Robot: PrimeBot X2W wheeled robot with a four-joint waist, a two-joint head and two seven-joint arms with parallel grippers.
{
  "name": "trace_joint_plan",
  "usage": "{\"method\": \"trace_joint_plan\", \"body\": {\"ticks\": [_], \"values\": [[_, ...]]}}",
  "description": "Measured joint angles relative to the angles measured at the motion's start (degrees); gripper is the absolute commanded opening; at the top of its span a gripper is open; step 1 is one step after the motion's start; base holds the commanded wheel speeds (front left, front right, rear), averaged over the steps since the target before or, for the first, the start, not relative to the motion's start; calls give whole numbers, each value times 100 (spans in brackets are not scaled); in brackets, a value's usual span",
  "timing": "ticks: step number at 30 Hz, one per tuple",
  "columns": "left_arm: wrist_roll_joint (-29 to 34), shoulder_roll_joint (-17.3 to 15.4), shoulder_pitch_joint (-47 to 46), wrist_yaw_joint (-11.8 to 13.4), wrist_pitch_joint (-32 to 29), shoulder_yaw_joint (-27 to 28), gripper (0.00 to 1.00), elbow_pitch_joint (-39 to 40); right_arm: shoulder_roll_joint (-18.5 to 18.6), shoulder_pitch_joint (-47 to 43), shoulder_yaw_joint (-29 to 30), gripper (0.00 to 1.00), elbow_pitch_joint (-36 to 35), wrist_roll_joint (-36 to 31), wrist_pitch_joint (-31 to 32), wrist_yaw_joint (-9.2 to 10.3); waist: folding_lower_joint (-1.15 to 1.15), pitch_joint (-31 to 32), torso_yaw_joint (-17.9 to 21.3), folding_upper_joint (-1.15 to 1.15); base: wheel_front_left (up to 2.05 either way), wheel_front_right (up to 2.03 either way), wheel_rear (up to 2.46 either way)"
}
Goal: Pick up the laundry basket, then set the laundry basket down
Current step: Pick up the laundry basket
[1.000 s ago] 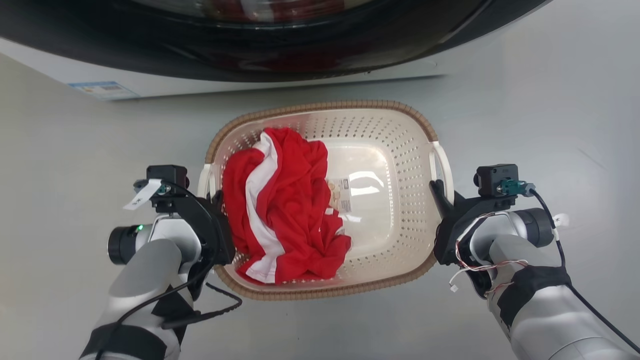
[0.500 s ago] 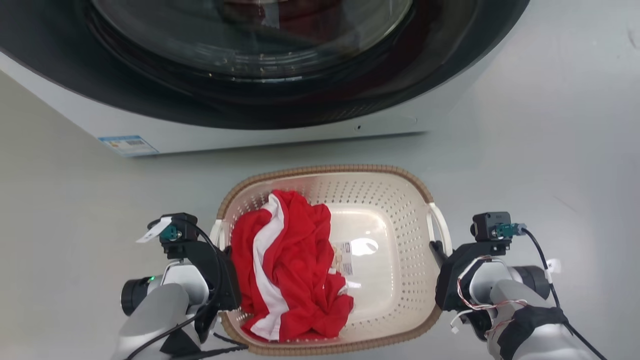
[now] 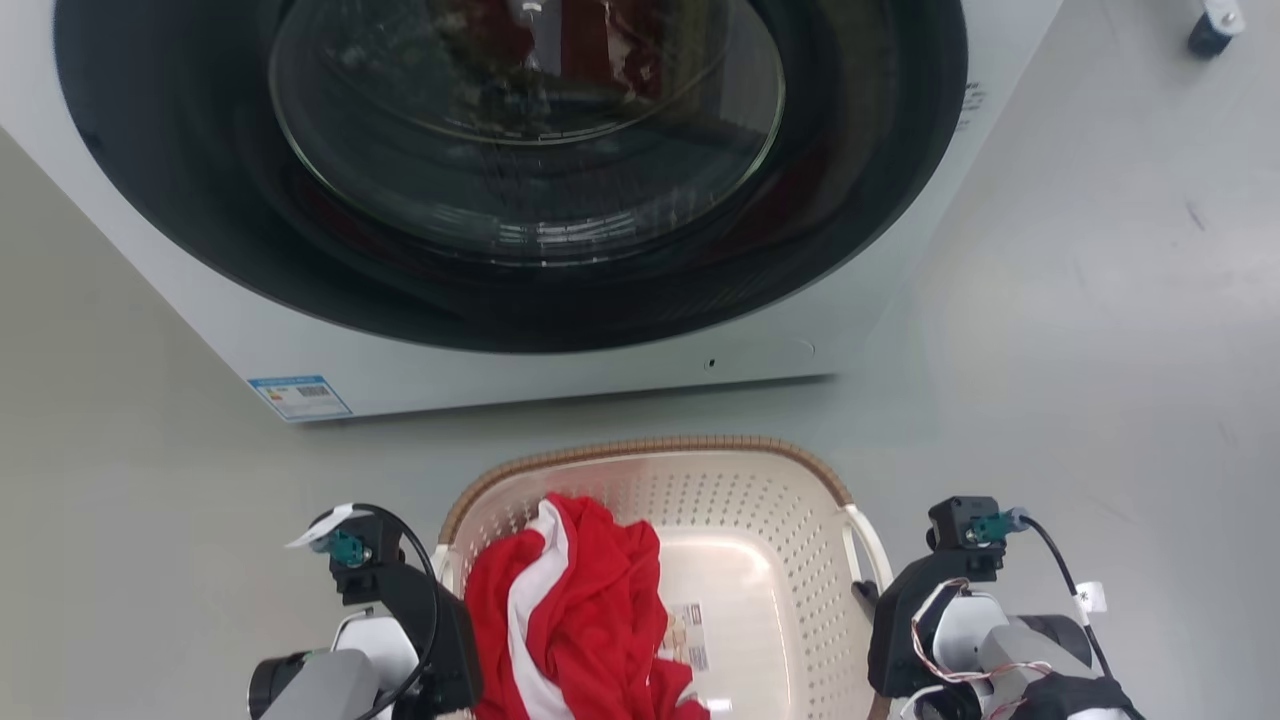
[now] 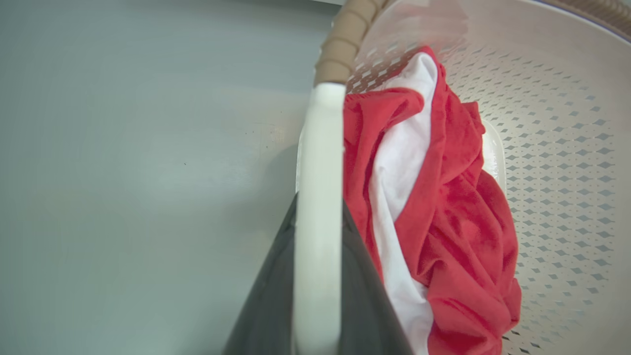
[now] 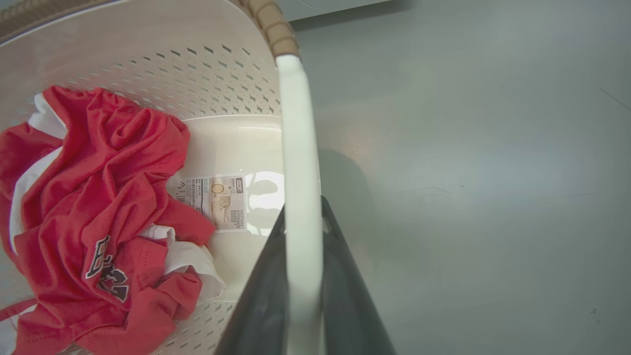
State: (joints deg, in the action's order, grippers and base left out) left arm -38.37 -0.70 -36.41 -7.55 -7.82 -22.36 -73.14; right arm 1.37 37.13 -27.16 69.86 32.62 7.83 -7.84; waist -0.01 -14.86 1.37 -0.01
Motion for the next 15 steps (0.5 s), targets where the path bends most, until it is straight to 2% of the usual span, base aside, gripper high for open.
{"method": "trace_joint_plan", "body": {"ticks": [15], "values": [[-192,-8,425,4,-589,-80,0,-21,5,-413,-292,0,45,315,662,2,1,937,-3,0,0,0,0]]}}
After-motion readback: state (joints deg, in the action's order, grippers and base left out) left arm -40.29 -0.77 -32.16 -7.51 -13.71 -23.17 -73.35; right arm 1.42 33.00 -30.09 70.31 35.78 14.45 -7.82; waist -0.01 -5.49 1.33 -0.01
